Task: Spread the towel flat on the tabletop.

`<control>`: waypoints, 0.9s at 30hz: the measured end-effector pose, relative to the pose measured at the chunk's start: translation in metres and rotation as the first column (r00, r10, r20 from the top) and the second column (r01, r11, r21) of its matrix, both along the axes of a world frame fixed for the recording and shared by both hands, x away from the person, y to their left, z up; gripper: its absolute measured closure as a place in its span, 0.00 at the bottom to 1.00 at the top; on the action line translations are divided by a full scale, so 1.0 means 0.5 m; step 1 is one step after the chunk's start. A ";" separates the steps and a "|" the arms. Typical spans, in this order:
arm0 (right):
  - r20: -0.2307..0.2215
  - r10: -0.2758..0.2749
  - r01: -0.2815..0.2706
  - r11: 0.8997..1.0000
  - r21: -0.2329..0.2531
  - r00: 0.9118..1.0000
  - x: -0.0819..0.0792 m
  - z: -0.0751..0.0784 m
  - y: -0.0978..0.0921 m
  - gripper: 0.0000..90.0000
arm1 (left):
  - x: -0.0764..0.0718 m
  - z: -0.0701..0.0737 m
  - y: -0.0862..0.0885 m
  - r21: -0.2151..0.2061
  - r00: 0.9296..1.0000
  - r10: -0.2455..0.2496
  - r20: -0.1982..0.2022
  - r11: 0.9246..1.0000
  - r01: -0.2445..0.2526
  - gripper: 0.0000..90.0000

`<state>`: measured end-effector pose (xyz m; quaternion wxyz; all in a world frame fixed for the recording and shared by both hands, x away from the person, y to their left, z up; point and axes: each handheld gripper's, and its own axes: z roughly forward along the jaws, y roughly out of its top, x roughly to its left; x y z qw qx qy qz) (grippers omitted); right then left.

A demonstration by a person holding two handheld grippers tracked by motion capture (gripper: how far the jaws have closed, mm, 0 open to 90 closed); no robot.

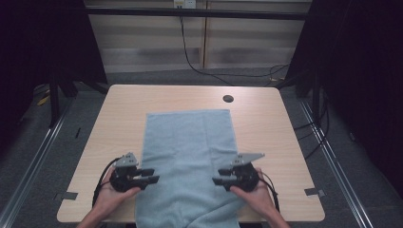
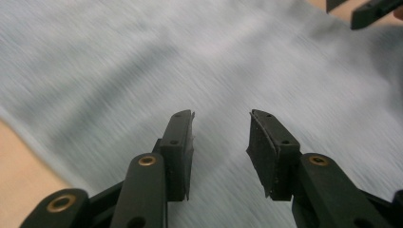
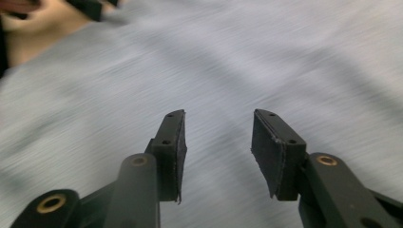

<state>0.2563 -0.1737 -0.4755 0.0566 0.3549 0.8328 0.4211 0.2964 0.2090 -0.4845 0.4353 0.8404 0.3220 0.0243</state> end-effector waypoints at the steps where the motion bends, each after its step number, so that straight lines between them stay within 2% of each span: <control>1: 0.003 -0.023 0.023 1.000 -0.016 1.000 0.025 0.006 -0.003 0.61 | 0.021 0.001 -0.004 0.003 0.999 0.036 0.016 0.999 -0.036 0.66; 2: 0.014 -0.040 0.041 0.999 -0.011 0.999 0.050 0.009 -0.005 0.60 | 0.042 0.001 -0.008 -0.002 0.998 0.058 0.026 0.998 -0.058 0.66; 5: 0.034 -0.092 0.093 0.995 -0.028 0.995 0.115 0.003 -0.007 0.59 | 0.101 -0.003 -0.015 -0.008 0.996 0.093 0.008 0.996 -0.093 0.65; 7: 0.011 -0.109 0.110 0.993 -0.045 0.994 0.146 -0.018 -0.005 0.58 | 0.132 -0.015 -0.014 0.001 0.992 0.123 -0.004 0.992 -0.123 0.64; 8: 0.006 -0.126 0.126 0.990 -0.066 0.992 0.155 -0.028 -0.004 0.58 | 0.142 -0.022 -0.014 0.040 0.990 0.143 0.019 0.989 -0.144 0.63; 9: -0.003 -0.132 0.131 0.989 -0.071 0.991 0.163 -0.038 -0.004 0.58 | 0.153 -0.032 -0.012 0.049 0.987 0.162 0.010 0.986 -0.162 0.63; 10: -0.023 -0.140 0.138 0.989 -0.061 0.990 0.167 -0.048 -0.005 0.58 | 0.157 -0.040 -0.012 0.037 0.985 0.172 -0.009 0.985 -0.171 0.63; 11: -0.031 -0.140 0.138 0.988 -0.064 0.990 0.166 -0.053 -0.005 0.58 | 0.157 -0.043 -0.010 0.032 0.987 0.163 0.005 0.986 -0.163 0.63; 14: -0.017 -0.137 0.135 0.988 -0.072 0.990 0.153 -0.055 -0.005 0.58 | 0.150 -0.043 -0.013 0.045 0.988 0.156 0.021 0.987 -0.157 0.63; 16: 0.003 -0.122 0.121 0.989 -0.082 0.993 0.135 -0.056 -0.004 0.58 | 0.140 -0.042 -0.015 0.058 0.991 0.134 0.026 0.989 -0.135 0.63; 18: -0.005 -0.112 0.111 0.990 -0.084 0.994 0.112 -0.054 -0.006 0.58 | 0.117 -0.041 -0.019 0.053 0.995 0.095 0.021 0.994 -0.096 0.63; 19: -0.011 -0.109 0.107 0.990 -0.088 0.994 0.099 -0.052 -0.007 0.58 | 0.103 -0.040 -0.020 0.066 0.997 0.075 0.033 0.995 -0.077 0.63; 21: -0.027 -0.096 0.093 0.992 -0.088 0.995 0.070 -0.049 -0.011 0.58 | 0.079 -0.038 -0.019 0.066 0.998 0.051 0.021 0.996 -0.052 0.63; 23: -0.032 -0.083 0.080 0.994 -0.072 0.996 0.042 -0.050 -0.018 0.58 | 0.056 -0.038 -0.016 0.071 0.999 0.043 0.028 0.996 -0.045 0.64; 25: -0.034 -0.074 0.072 0.996 -0.057 0.997 0.018 -0.051 -0.028 0.58 | 0.033 -0.037 -0.012 0.058 1.000 0.026 0.011 0.998 -0.027 0.64; 27: -0.038 -0.060 0.058 0.997 -0.045 0.997 -0.005 -0.051 -0.034 0.58 | 0.011 -0.034 -0.009 0.075 1.000 0.002 0.019 0.997 -0.003 0.64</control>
